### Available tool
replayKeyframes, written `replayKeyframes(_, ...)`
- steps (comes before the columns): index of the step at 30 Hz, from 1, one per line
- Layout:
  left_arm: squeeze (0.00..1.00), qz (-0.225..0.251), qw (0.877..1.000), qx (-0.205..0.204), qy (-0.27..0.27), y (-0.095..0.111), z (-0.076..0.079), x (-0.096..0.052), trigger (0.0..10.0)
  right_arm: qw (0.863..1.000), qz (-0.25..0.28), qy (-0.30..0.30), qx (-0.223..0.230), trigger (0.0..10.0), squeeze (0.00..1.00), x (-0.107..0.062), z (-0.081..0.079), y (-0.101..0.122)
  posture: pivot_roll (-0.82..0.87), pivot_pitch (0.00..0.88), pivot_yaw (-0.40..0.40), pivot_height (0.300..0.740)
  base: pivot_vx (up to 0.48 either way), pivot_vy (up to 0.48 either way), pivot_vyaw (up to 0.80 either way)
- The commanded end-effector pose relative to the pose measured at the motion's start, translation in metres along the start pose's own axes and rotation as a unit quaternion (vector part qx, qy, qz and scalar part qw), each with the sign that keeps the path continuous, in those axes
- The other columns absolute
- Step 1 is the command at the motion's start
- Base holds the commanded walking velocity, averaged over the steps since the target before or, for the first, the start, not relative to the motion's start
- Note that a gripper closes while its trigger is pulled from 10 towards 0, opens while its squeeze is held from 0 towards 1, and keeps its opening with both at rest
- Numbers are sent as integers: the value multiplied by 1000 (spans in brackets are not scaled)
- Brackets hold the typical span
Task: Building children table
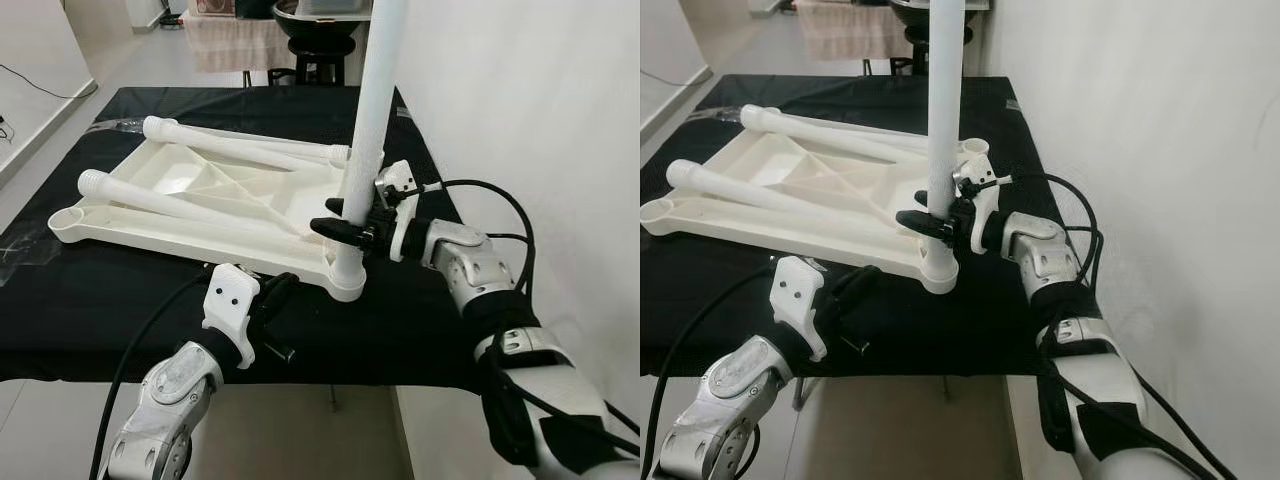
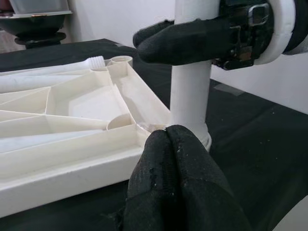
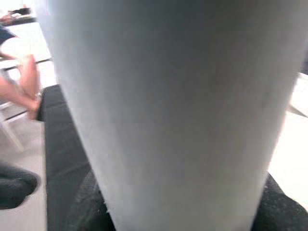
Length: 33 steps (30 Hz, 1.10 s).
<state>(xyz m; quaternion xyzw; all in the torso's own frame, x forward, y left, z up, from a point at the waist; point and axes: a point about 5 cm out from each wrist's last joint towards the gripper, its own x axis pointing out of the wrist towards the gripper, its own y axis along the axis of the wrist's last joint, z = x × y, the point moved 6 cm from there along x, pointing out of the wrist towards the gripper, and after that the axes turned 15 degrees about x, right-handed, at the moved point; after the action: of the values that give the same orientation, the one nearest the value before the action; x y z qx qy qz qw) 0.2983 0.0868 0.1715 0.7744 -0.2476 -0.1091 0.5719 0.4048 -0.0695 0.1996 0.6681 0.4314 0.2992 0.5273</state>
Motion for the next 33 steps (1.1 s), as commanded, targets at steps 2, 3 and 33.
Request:
replayKeyframes(2,0,-6,1000,0,2,-4,1,-1,10000,1000,0,19,19,0,0,3,-3,-3,52,40,-52,740,0,0,0)
replayKeyframes(3,0,-6,1000,0,2,-4,1,-1,10000,1000,0,19,19,0,0,3,-3,-3,52,40,-52,740,0,0,0)
replayKeyframes(33,0,-5,1000,-2,-9,-3,5,0,10000,959,83,-264,59,10000,1000,14,15,-54,37,47,-39,740,0,0,0)
